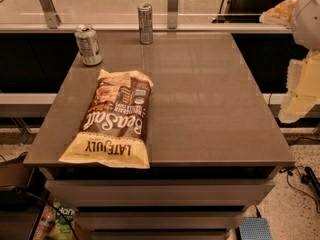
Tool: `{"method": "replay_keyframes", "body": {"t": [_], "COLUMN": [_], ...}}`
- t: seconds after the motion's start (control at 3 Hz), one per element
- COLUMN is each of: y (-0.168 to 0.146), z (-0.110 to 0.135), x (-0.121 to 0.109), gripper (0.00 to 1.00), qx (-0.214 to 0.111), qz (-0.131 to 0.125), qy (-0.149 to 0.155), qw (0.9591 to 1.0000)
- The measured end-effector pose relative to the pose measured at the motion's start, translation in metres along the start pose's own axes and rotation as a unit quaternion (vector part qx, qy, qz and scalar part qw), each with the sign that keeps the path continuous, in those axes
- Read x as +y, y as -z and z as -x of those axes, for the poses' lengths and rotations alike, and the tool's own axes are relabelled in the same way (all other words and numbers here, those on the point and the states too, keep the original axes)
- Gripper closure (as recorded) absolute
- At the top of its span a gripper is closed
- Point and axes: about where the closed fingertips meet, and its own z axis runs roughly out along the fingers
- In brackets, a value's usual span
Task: Move brown chip bag near redbull can
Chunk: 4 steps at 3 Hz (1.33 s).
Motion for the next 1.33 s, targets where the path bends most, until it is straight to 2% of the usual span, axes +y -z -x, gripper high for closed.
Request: {"method": "replay_keyframes", "body": {"t": [0.33,0.67,1.0,1.33], "y": [0.0,-0.003,-0.008,-0.016], "z": [0.007,0.013,0.024,0.04], "x": [0.0,0.002,0.008,0.013], "gripper": [0.0,0.0,0.0,0.0], "qx": [0.004,0.009,0.014,0.004], "qz": [0.01,0.012,0.018,0.023], "qy": [0.099,0.187,0.279,0.361], "qw": [0.995,0.9822,0.96,0.9323]}}
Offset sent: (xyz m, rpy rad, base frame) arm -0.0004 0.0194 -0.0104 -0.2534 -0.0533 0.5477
